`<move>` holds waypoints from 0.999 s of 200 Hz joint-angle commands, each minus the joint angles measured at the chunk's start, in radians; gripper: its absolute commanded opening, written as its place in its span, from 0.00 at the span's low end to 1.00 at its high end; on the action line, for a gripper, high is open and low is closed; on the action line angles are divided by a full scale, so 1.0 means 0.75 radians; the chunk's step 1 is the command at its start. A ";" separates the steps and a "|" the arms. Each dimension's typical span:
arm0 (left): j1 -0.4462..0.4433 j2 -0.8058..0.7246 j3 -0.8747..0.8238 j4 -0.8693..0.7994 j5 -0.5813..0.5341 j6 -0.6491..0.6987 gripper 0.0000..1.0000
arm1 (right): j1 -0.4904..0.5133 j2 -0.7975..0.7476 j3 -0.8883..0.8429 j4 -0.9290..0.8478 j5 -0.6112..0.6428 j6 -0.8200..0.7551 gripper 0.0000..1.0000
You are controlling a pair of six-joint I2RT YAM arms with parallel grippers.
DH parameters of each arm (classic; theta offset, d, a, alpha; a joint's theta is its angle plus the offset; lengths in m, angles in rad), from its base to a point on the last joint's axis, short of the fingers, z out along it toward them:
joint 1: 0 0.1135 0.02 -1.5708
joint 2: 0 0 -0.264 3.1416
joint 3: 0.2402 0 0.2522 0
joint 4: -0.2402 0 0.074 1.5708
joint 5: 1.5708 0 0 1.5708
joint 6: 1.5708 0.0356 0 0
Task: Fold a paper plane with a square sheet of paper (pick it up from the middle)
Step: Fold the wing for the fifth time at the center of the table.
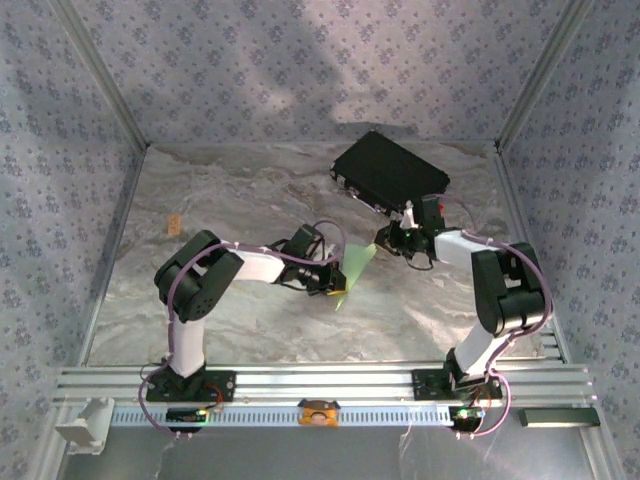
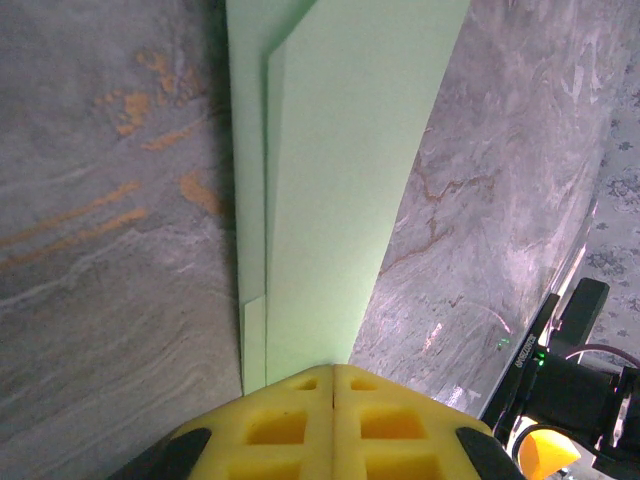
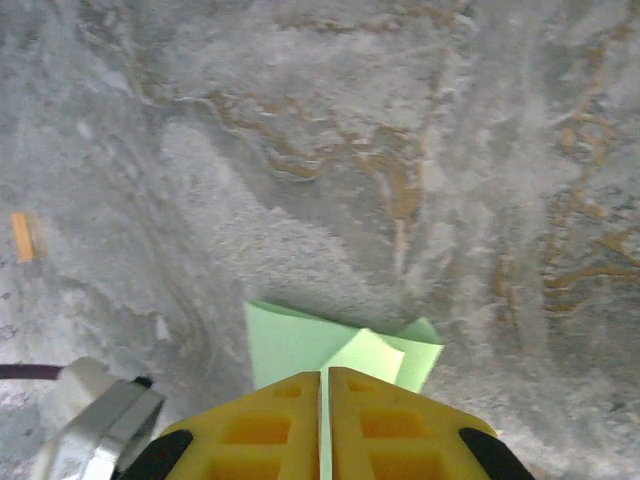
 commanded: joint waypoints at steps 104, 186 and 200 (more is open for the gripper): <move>-0.031 0.030 -0.019 -0.060 0.001 -0.016 0.00 | 0.270 0.095 -0.129 0.133 -0.110 0.076 0.07; -0.041 -0.127 0.024 -0.018 -0.004 -0.024 0.03 | 0.231 0.129 -0.178 0.127 -0.038 0.069 0.05; -0.044 -0.152 0.026 -0.020 -0.002 -0.009 0.05 | 0.232 0.139 -0.176 0.128 -0.041 0.068 0.05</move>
